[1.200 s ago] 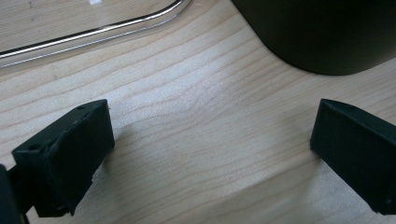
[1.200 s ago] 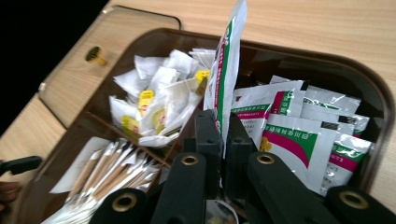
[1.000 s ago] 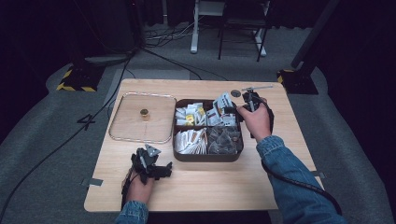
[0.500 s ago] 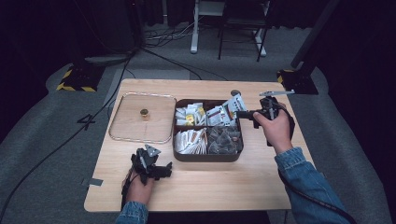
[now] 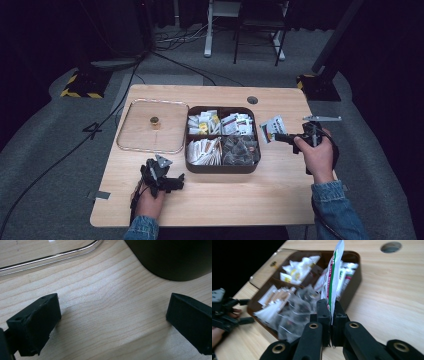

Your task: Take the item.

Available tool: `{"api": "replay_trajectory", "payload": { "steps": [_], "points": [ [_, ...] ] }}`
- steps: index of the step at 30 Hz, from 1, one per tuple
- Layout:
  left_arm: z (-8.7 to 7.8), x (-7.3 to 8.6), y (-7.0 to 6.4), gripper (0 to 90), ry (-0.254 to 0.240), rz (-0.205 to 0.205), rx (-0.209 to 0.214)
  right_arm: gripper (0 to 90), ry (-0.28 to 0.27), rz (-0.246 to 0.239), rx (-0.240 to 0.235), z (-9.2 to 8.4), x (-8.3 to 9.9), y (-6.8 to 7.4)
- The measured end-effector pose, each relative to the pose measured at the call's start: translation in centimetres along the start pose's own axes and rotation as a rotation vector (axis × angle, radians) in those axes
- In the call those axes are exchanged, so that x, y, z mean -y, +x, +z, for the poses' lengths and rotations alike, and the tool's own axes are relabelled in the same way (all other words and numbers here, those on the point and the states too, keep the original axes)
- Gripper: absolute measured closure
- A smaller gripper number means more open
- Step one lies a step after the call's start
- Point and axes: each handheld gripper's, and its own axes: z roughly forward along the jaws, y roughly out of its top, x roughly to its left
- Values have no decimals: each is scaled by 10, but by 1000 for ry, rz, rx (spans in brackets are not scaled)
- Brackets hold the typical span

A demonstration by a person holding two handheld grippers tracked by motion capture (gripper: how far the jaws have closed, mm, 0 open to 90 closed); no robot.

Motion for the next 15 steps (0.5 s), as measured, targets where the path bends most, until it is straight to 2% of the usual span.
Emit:
{"api": "replay_trajectory", "payload": {
  "steps": [4, 9, 15],
  "points": [
    [0, 0, 0, 0, 0, 1, 0, 885, 25, 9, 22, -2, 11, -10],
    [0, 0, 0, 0, -1, 2, -1, 885, 30, 22, 38, -7, 20, -21],
    [0, 0, 0, 0, 0, 0, 0, 885, 49, 57, 71, -12, 32, -34]
  ]
}}
